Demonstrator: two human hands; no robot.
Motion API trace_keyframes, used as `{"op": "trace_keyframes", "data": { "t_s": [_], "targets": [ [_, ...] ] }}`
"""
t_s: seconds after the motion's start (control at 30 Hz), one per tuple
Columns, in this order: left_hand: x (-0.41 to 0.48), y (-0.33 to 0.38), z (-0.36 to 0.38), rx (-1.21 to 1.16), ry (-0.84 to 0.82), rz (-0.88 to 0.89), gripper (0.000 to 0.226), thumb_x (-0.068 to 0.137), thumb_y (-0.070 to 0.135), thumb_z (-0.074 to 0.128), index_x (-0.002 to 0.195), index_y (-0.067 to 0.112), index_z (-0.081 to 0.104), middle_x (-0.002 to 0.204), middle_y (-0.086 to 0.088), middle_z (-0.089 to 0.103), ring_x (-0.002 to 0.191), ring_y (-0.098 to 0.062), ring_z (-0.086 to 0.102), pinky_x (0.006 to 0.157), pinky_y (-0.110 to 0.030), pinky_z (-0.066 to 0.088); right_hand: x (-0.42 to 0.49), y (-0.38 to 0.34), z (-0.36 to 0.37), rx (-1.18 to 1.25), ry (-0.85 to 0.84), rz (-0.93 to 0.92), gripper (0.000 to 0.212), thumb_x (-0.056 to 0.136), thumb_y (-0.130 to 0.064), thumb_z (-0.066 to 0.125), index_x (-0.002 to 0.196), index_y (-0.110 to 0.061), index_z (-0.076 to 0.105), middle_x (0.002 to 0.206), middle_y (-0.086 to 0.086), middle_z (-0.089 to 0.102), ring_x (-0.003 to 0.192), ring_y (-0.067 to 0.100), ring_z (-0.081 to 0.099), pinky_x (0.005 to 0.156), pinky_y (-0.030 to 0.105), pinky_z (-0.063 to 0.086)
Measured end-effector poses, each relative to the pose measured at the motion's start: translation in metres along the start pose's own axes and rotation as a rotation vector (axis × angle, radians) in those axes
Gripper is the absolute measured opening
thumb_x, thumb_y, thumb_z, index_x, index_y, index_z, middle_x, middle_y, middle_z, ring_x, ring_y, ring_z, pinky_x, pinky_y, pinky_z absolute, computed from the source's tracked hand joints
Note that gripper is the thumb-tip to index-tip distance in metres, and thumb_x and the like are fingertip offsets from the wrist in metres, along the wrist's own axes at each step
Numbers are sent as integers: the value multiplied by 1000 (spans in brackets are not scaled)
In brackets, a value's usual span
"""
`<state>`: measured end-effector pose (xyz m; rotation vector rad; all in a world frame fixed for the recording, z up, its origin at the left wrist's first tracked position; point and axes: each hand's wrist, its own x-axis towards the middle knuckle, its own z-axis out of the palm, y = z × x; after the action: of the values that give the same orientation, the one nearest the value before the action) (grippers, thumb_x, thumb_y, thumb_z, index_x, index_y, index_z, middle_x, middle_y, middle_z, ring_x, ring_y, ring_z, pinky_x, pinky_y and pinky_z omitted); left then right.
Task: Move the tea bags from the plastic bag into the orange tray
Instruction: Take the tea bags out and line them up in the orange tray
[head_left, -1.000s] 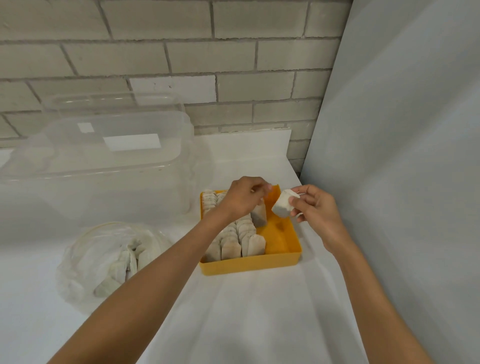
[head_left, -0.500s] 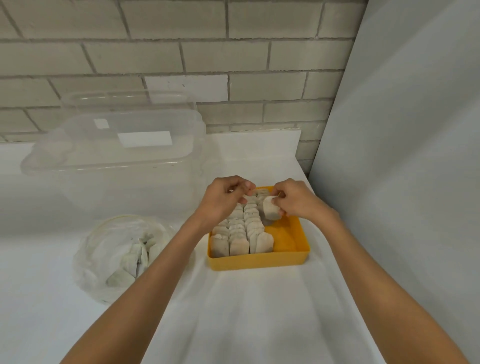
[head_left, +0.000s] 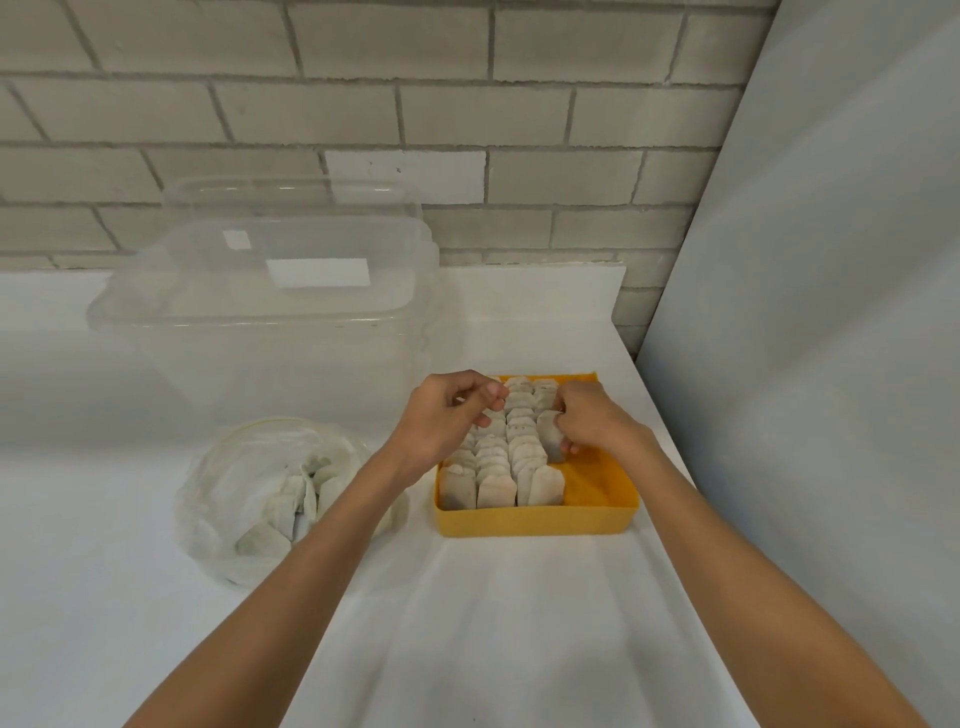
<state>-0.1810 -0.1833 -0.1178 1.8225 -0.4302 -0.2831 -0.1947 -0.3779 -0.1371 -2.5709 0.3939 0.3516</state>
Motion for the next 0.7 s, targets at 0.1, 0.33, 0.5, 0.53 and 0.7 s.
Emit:
{"op": "trace_keyframes", "data": {
  "t_s": [0.1, 0.33, 0.5, 0.53, 0.7],
  "targets": [
    [-2, -1, -2, -3, 3, -14, 22, 95, 25, 56, 100, 10, 72, 86, 4, 71, 69, -6, 63, 63, -9, 44, -1, 0, 3, 12, 24, 13, 20, 85, 7, 54, 103, -3, 54, 93, 21, 67, 77, 30, 70, 78, 42, 59],
    [-12, -3, -6, 20, -9, -26, 20, 96, 27, 56, 97, 15, 73, 90, 0, 71, 75, -15, 66, 75, -24, 51, -12, -1, 0, 1, 115, -7, 26, 90, -2, 52, 114, -9, 44, 103, 10, 47, 80, 30, 64, 74, 41, 57],
    [-27, 7, -20, 3, 4, 1, 20, 95, 26, 56, 99, 14, 71, 90, -3, 71, 69, -5, 63, 64, -11, 45, -33, -22, -12, -134, 260, -122, 17, 95, -9, 45, 110, -6, 52, 105, 11, 50, 84, 26, 53, 75, 39, 50],
    [-33, 8, -26, -2, 11, 6, 20, 95, 25, 56, 100, 12, 71, 89, -2, 70, 68, -3, 63, 61, -9, 44, -39, -29, -13, -132, 266, -163, 18, 95, -11, 46, 110, -8, 54, 107, 11, 52, 86, 27, 54, 75, 39, 51],
    [-66, 3, -70, 39, 46, -32, 21, 93, 33, 57, 102, 20, 71, 93, 1, 73, 78, -10, 68, 70, -20, 48, -70, -84, -5, -32, 194, -365, 17, 92, -19, 53, 106, -17, 62, 104, 8, 61, 87, 21, 59, 79, 37, 53]
  ]
}}
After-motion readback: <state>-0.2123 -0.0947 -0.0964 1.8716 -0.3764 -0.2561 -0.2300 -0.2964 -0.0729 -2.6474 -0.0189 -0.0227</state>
